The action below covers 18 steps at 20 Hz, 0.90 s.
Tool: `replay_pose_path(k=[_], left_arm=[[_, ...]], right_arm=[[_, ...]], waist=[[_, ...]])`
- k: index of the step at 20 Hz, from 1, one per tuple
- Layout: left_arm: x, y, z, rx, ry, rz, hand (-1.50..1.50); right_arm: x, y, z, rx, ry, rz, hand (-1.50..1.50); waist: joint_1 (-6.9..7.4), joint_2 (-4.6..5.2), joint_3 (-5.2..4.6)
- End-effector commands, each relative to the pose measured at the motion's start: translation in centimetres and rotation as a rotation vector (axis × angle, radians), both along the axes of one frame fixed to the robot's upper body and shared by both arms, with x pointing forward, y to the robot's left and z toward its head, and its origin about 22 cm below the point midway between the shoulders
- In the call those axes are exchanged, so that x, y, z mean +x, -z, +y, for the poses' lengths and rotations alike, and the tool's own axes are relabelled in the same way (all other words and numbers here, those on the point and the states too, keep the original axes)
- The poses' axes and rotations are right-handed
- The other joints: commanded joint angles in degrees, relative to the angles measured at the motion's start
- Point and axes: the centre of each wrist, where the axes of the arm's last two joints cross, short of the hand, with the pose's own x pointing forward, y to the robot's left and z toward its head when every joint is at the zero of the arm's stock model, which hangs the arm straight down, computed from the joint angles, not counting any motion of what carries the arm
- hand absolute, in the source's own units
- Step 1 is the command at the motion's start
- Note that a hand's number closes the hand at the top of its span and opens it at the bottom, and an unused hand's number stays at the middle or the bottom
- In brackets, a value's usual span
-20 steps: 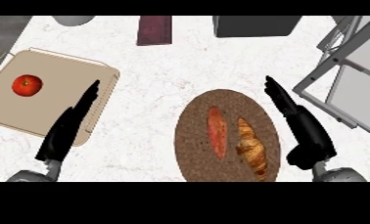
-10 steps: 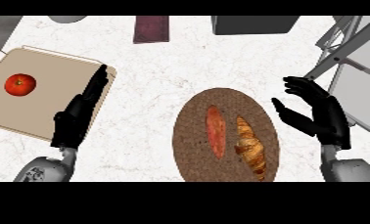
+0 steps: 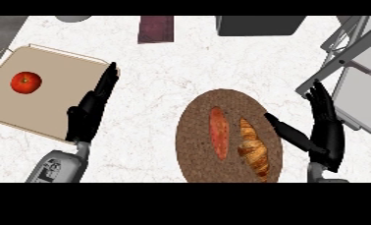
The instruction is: Pick the sweet potato from the placemat and place it in the tiered shelf
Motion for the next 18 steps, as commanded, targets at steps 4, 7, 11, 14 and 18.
replay_pose_path(k=[4,7,11,14,18], left_arm=[[0.4,-0.4,-1.6,-0.018,0.019,-0.019,0.0],[0.0,0.4,0.2,-0.01,0.004,0.009,0.0],[0.2,1.5,-1.1,-0.013,0.011,-0.001,0.0],[0.6,0.0,0.5,0.02,0.008,0.0,0.0],[0.0,0.3,-0.1,-0.009,0.022,-0.014,0.0]], right_arm=[[-0.3,-4.0,-0.5,-0.138,-0.258,0.155,-1.5],[0.3,-7.2,0.5,-0.237,-0.312,0.211,-1.5],[-0.3,-11.3,2.2,-0.292,-0.349,0.289,-1.5],[0.0,-14.2,2.8,-0.421,-0.406,0.4,-1.5],[0.9,-15.3,4.8,-0.597,-0.495,0.571,-1.5]], waist=[[0.54,-0.21,-0.08],[0.76,-0.25,-0.14],[0.24,-0.2,-0.15],[0.63,-0.32,-0.19],[1.71,-0.21,-0.22]])
